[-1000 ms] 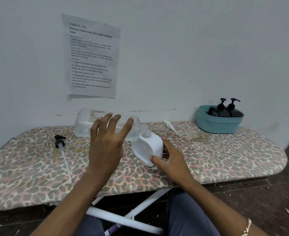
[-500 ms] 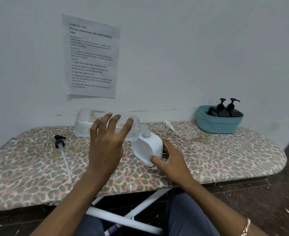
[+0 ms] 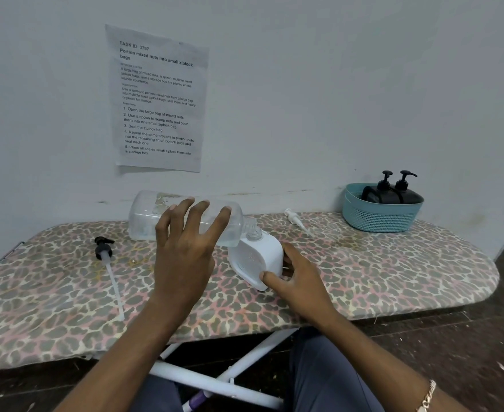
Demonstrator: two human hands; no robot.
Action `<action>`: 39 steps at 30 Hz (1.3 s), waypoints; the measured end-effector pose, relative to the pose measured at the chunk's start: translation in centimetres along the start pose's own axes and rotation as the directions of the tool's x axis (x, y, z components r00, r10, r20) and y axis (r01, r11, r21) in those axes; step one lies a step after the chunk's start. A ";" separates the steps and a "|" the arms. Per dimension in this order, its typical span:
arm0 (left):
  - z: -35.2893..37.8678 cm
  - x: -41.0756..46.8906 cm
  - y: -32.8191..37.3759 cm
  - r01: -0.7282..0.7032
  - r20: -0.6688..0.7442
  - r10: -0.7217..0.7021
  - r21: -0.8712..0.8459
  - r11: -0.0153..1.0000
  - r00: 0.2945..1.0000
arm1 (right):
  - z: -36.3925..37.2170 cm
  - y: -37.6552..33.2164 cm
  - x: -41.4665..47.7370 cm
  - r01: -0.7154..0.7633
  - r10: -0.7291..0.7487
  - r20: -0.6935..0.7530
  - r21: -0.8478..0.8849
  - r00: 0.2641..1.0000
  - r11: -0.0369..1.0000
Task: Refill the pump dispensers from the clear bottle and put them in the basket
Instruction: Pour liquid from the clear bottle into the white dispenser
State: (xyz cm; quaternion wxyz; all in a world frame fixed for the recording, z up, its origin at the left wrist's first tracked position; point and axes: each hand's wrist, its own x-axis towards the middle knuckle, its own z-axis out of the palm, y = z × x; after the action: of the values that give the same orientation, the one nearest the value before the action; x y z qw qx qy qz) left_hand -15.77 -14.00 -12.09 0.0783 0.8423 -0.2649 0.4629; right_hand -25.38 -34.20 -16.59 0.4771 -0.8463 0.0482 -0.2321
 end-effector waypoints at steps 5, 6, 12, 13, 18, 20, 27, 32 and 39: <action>0.0 0.0 0.0 0.002 -0.001 -0.002 0.001 1.000 1.000 | 0.0 0.1 0.0 -0.004 0.004 0.000 0.015 1.000 1.000; 0.0 0.0 0.0 0.003 -0.002 -0.003 0.001 1.000 1.000 | 0.0 0.0 0.0 -0.006 0.006 0.000 0.020 1.000 1.000; 0.0 0.0 0.1 -0.003 0.000 0.003 0.004 1.000 1.000 | -0.1 -0.1 -0.1 -0.003 0.003 -0.001 0.016 1.000 1.000; 0.0 0.0 0.1 -0.003 0.001 0.003 0.005 1.000 1.000 | -0.1 -0.1 -0.1 -0.002 0.002 -0.002 0.014 1.000 1.000; 0.0 0.0 0.1 -0.004 0.002 0.004 0.009 1.000 1.000 | -0.1 -0.1 -0.1 0.005 -0.005 -0.002 0.005 1.000 1.000; 0.0 0.0 0.1 -0.004 0.000 0.004 0.010 1.000 1.000 | -0.1 0.0 0.0 0.005 -0.005 -0.003 0.007 1.000 1.000; 0.0 0.0 0.1 -0.005 -0.007 0.005 0.009 1.000 1.000 | -0.1 0.1 0.0 0.007 -0.007 -0.001 0.006 1.000 1.000; 0.0 0.0 0.2 -0.009 -0.014 0.009 0.009 1.000 1.000 | -0.1 0.1 0.0 0.006 -0.006 -0.003 0.011 1.000 1.000; 0.0 0.0 0.1 -0.006 -0.018 0.006 0.008 1.000 1.000 | 0.0 0.1 0.0 0.005 -0.005 -0.005 0.016 1.000 1.000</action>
State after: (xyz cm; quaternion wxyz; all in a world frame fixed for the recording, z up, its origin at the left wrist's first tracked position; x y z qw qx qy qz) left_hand -15.88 -14.11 -12.12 0.0761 0.8376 -0.2650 0.4717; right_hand -25.36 -34.29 -16.62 0.4832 -0.8420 0.0455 -0.2356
